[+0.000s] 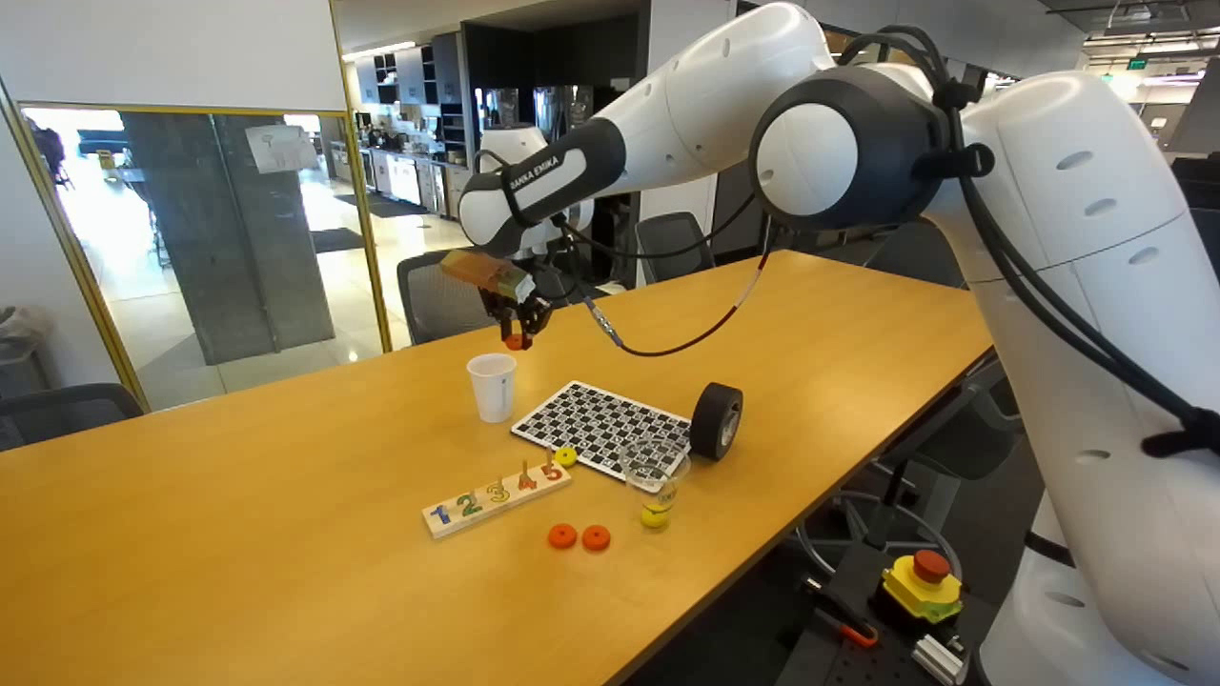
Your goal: Put the yellow coins in the transparent cup and the orange coins in the white cup
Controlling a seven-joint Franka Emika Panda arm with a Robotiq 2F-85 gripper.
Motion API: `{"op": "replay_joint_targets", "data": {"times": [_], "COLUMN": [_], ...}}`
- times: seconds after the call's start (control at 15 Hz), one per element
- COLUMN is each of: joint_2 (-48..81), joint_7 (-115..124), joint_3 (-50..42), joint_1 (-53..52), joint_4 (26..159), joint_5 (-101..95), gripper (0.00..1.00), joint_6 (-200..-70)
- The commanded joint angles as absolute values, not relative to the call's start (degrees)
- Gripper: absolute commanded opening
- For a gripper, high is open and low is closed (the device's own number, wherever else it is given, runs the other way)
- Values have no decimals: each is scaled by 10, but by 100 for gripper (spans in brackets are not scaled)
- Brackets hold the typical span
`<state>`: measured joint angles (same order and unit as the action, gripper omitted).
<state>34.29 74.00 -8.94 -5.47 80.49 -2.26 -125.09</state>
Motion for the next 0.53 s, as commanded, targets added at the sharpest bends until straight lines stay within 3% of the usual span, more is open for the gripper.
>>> {"op": "replay_joint_targets", "data": {"times": [0.0,0.47], "joint_2": [374,438], "joint_7": [735,712], "joint_3": [-78,-62], "joint_1": [-52,-42], "joint_4": [741,656], "joint_5": [-26,-12], "gripper": [23,23], "joint_6": [-1221,-1192]}}
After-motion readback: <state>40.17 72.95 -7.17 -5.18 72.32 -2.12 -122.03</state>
